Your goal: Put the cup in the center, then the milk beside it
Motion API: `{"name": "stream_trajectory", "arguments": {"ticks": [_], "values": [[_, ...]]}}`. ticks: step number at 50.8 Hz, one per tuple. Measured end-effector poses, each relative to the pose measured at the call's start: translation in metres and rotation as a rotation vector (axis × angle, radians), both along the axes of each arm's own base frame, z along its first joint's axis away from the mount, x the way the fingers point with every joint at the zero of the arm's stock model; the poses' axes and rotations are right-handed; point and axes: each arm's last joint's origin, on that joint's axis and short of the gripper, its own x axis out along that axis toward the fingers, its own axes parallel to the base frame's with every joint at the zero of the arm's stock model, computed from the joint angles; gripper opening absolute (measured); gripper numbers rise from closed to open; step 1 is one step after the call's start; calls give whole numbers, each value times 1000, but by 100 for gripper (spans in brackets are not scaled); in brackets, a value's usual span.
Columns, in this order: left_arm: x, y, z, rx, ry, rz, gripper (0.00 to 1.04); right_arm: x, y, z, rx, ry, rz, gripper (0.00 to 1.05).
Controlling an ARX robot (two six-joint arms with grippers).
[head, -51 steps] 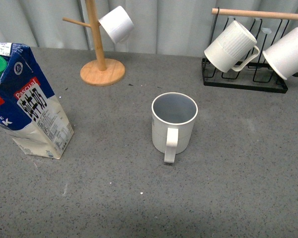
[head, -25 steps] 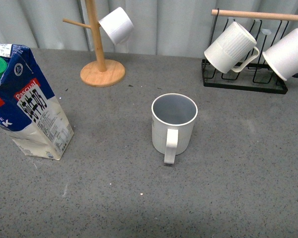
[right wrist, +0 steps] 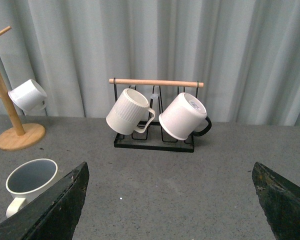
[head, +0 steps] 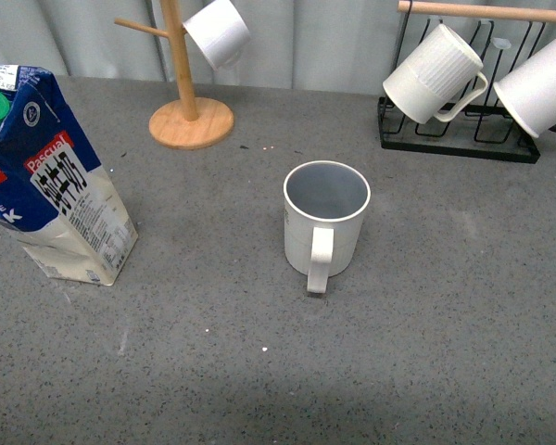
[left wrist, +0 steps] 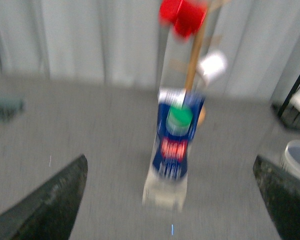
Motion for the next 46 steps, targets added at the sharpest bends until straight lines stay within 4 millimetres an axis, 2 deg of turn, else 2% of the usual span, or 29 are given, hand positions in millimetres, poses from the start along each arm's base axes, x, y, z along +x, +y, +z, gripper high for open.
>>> {"name": "stream_trajectory", "arguments": {"ticks": [4,7,14,17,23,31,38,46], "values": [[4,2,-5,-84,182,57,98,0,0,0,0,0,0,95],[8,4,-9,-120,239,59,98,0,0,0,0,-1,1,95],[20,8,-5,-165,244,50,98,0,0,0,0,0,0,95],[34,10,2,-170,232,36,98,0,0,0,0,0,0,95],[57,13,-1,-171,270,1,98,0,0,0,0,0,0,95],[82,14,-11,-138,311,-21,98,0,0,0,0,0,0,95],[109,18,-27,-134,385,-72,98,0,0,0,0,0,0,95],[122,22,-39,-106,441,-92,98,0,0,0,0,0,0,95]]}}
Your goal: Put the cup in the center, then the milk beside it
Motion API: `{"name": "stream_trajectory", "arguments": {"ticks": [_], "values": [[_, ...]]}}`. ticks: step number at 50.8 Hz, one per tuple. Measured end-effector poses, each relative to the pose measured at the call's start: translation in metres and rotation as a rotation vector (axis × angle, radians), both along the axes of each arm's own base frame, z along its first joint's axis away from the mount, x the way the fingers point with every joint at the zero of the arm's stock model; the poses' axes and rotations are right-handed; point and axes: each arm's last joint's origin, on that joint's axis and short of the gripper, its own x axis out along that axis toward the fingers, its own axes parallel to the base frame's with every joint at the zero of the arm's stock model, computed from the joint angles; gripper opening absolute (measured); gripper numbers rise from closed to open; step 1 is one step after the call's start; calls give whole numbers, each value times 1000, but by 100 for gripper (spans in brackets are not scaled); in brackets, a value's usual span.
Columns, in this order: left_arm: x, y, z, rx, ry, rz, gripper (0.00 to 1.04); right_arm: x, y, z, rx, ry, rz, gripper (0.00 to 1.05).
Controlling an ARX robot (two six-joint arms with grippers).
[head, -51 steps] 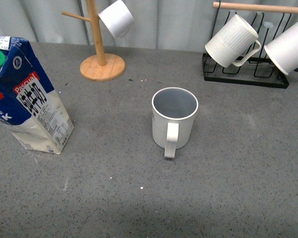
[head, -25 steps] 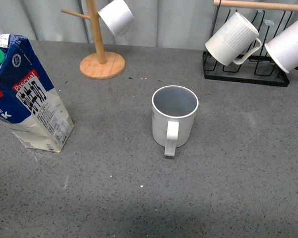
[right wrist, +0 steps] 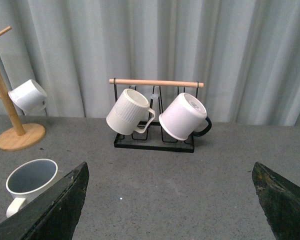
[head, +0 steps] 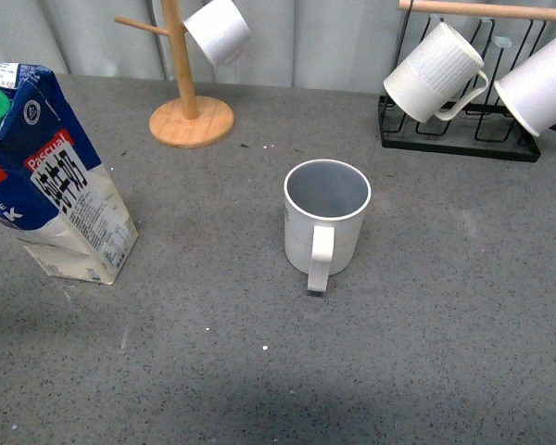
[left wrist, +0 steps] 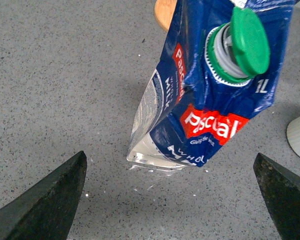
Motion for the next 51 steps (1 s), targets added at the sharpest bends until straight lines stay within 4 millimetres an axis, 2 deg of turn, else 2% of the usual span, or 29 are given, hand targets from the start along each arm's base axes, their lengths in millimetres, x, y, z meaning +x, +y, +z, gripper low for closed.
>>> {"name": "stream_trajectory", "arguments": {"ticks": [16,31,51], "values": [[15,6,-4,20,13,-31,98,0,0,0,0,0,0,95],[22,-7,-3,32,28,-162,98,0,0,0,0,0,0,95],[45,-9,-2,29,2,-159,98,0,0,0,0,0,0,95]]}}
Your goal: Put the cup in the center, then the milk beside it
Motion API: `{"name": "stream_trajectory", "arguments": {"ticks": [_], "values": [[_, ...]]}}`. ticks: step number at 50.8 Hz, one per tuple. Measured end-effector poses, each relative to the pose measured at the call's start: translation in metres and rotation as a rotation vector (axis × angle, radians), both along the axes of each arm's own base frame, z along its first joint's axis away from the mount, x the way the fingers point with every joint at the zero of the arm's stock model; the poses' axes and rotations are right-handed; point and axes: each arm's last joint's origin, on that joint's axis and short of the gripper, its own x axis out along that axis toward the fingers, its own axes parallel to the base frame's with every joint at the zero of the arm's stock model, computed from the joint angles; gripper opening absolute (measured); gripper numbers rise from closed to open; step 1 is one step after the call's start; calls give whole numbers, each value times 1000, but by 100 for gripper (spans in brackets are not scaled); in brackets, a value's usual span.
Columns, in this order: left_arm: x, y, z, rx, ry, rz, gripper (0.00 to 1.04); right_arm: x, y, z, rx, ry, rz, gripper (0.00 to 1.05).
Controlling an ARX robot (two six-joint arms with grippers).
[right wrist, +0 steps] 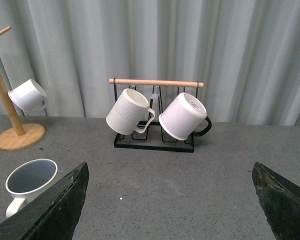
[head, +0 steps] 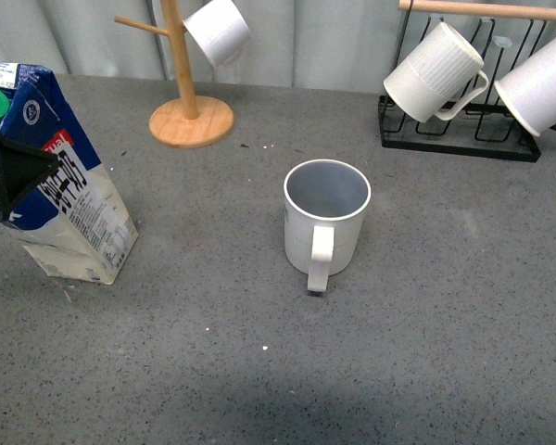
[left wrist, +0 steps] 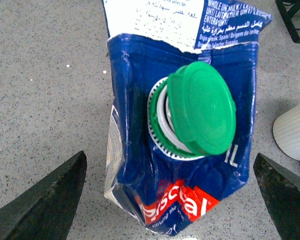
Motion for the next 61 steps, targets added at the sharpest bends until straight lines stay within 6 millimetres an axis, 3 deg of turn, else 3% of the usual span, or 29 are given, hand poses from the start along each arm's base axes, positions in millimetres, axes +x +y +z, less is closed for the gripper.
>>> {"name": "stream_trajectory", "arguments": {"ticks": [8,28,40,50,61], "values": [[2,1,1,-11,-15,14,77,0,0,0,0,0,0,95],[2,-7,11,-42,-48,25,6,0,0,0,0,0,0,95],[-1,-38,21,-35,-138,54,5,0,0,0,0,0,0,95],[-3,-83,10,-36,-145,41,5,0,0,0,0,0,0,95],[-1,-112,6,-38,-138,-3,5,0,0,0,0,0,0,95]]}}
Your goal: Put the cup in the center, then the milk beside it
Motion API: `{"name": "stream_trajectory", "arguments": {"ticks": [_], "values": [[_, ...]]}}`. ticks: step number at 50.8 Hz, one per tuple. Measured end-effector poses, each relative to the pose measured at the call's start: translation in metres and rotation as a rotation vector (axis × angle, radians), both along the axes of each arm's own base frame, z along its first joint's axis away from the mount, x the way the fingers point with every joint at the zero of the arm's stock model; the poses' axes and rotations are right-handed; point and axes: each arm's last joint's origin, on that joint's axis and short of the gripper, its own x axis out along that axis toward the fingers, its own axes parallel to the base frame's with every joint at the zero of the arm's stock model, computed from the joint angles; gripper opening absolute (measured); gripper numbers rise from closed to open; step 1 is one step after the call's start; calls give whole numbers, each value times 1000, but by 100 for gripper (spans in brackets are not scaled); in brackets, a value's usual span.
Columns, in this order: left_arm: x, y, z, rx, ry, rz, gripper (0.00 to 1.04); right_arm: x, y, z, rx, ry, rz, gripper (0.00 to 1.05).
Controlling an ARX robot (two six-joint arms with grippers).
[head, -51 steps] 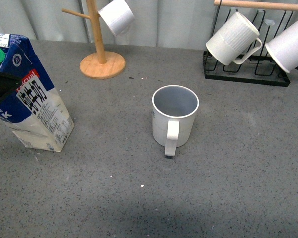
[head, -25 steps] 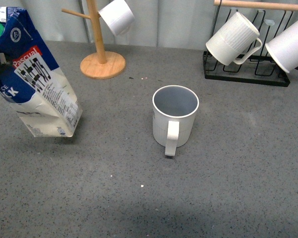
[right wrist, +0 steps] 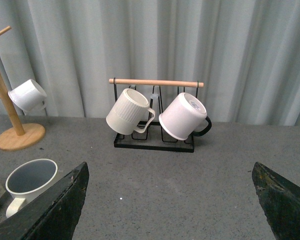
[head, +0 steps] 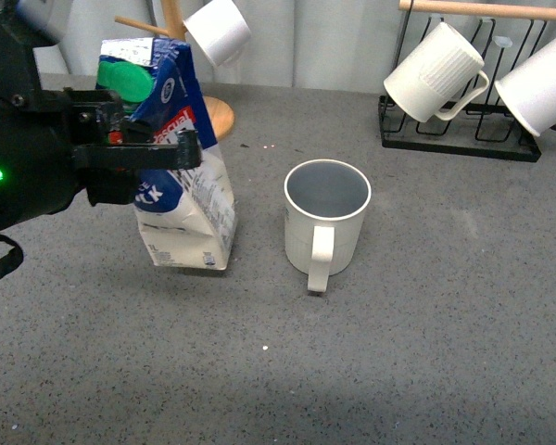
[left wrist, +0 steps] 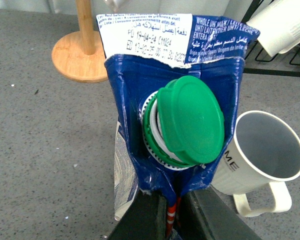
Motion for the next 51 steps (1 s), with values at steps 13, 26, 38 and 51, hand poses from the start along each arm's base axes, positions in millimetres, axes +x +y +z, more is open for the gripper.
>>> {"name": "stream_trajectory", "arguments": {"ticks": [13,26,38,51], "values": [[7,-17,-8,7,3,-14,5,0,0,0,0,0,0,95],[11,-24,-11,8,24,-22,5,0,0,0,0,0,0,95],[10,-27,-12,6,31,-10,35,0,0,0,0,0,0,95],[7,-28,-2,-28,21,-19,78,0,0,0,0,0,0,95]]}}
